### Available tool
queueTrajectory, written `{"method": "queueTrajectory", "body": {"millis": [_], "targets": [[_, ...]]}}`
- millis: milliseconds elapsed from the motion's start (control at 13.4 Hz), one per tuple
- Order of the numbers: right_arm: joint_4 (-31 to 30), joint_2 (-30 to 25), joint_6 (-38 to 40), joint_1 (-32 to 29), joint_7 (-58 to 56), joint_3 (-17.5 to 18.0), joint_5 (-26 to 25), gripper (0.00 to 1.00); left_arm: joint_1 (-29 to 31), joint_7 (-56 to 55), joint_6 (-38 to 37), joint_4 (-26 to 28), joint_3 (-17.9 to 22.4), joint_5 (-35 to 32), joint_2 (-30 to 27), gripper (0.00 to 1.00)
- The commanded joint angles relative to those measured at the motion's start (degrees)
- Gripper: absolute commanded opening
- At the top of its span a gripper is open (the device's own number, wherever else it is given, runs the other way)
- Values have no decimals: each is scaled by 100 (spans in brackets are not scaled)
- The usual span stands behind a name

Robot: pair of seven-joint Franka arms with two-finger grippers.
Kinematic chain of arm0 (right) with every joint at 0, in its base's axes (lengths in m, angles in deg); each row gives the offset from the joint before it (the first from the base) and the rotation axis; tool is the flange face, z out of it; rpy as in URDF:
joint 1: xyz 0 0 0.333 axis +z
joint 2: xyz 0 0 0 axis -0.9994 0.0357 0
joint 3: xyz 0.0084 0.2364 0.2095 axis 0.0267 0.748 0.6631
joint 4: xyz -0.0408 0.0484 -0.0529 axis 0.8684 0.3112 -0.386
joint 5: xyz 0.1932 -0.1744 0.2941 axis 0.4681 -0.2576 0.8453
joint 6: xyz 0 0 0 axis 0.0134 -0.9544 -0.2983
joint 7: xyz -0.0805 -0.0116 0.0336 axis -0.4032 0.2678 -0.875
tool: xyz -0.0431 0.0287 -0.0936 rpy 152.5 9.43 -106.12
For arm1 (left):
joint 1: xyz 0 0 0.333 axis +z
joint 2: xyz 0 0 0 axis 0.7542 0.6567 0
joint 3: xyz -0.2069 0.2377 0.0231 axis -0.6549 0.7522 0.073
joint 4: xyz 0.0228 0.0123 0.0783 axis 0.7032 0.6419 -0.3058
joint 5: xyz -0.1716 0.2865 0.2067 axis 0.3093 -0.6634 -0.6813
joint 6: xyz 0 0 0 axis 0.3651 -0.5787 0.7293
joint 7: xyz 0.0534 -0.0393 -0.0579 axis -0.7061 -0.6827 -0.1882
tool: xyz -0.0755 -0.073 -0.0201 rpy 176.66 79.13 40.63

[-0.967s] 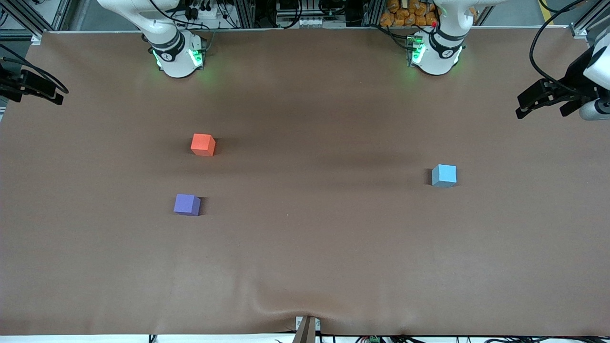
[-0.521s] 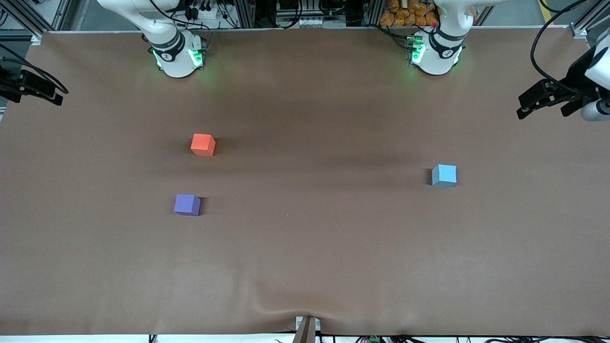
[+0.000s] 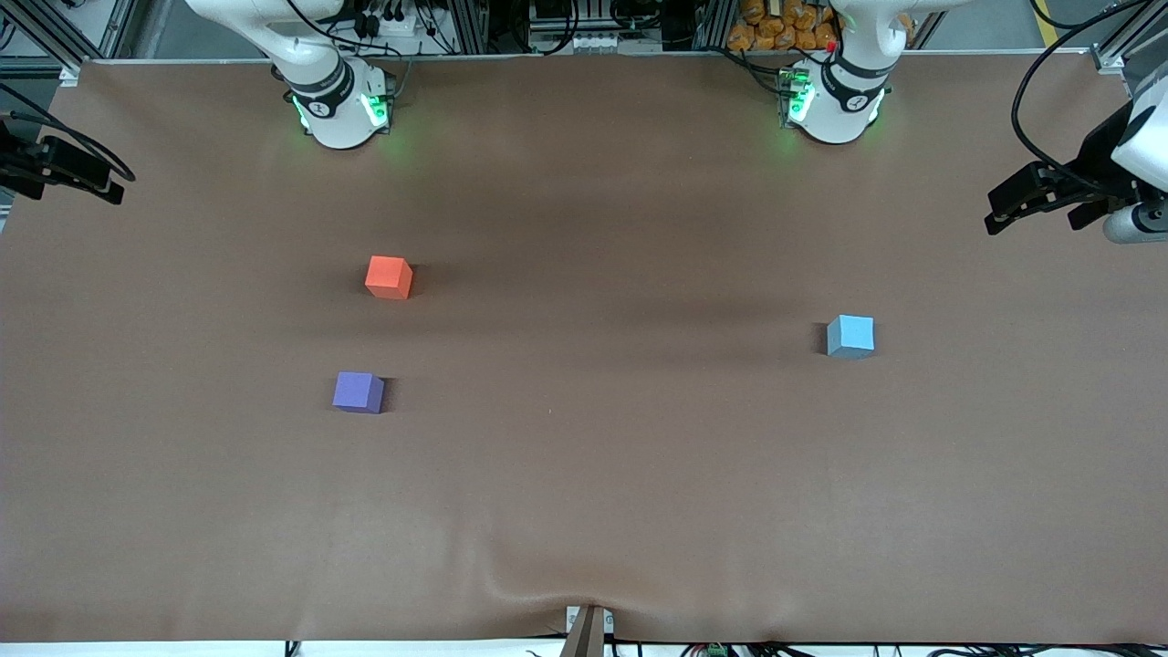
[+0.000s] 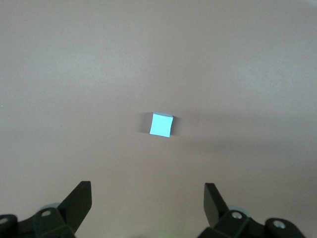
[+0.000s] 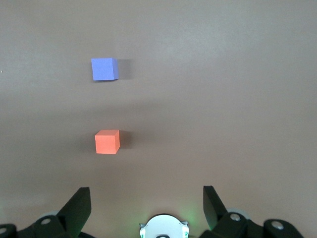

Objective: Place blue block between orange and purple blocks

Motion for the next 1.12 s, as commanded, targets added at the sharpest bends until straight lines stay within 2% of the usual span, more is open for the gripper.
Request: {"method": "queueTrajectory", "body": {"millis": [0, 1042], "targets": [[-19, -41, -28, 30, 85, 22, -112, 100, 34, 70, -58, -76, -15, 56, 22, 100], [33, -49, 51, 399, 94, 39, -130, 100, 43, 61, -32, 83, -15, 65, 303, 100]]}}
